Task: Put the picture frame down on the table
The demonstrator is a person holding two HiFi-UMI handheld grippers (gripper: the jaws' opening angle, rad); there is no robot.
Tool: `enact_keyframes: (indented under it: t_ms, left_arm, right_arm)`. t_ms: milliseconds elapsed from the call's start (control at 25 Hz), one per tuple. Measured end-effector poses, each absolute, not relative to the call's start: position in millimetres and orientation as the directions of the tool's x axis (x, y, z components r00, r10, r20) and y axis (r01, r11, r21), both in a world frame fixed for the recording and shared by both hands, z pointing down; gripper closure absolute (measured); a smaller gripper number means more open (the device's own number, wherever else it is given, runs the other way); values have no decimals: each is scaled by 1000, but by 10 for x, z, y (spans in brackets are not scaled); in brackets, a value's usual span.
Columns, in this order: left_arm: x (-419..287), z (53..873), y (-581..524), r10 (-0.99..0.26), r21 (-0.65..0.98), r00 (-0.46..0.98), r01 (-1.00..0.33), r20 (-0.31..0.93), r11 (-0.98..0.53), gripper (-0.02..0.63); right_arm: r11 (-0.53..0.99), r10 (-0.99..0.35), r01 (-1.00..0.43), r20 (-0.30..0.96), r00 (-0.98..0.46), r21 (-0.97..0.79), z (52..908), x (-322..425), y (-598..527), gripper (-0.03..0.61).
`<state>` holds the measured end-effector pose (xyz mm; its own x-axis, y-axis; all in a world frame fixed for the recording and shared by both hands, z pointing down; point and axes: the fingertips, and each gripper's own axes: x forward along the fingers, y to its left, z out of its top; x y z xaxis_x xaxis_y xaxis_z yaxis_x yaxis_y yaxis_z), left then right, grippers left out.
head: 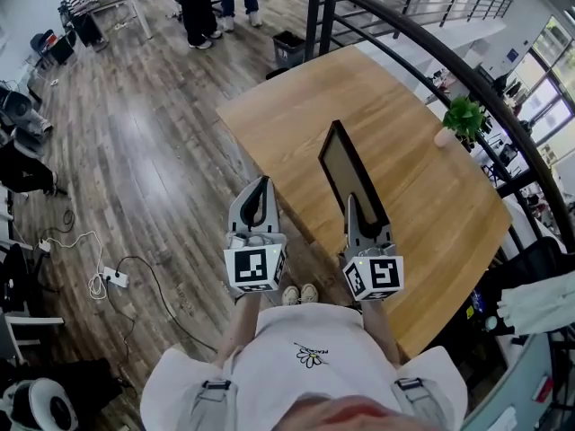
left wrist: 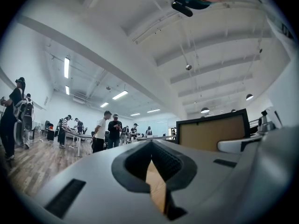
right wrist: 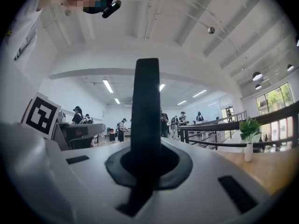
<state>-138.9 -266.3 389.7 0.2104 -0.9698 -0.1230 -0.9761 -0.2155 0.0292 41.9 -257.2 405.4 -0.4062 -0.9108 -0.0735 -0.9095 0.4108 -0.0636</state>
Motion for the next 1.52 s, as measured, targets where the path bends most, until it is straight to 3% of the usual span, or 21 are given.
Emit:
enact_keyframes:
  t_ms: [360, 840, 1160, 1320, 1400, 1520]
  left_arm:
    - [-1272, 3906, -2708, -967, 18, 226, -973, -116, -229, 598]
    - [-1250, 3966, -2757, -969, -7, 231, -973, -93, -231, 598]
    - [-1223, 4043, -2781, -970, -12, 233, -972, -68, -233, 598]
    - [-1214, 4076, -2772, -970, -6, 234, -972, -63, -234, 598]
    - [-1217, 4088, -2754, -971, -1, 233, -973, -63, -233, 598]
    - [-1246, 4114, -2735, -974, -2, 221, -975, -57, -221, 598]
  right_arm:
    - [377, -924, -926, -67, -376, -9, 4028, 542, -2632, 561]
    - [342, -940, -835, 169, -298, 430, 4378, 768, -2959, 561]
    - [391, -919, -579, 341, -200, 715, 4866, 881, -3097, 560]
    - [388, -921, -348, 377, -100, 854, 5160, 911, -3107, 560]
    - [386, -921, -235, 387, -45, 892, 5319, 956, -3113, 560]
    - [430, -900, -182, 435, -9, 884, 5596, 1019, -3138, 560]
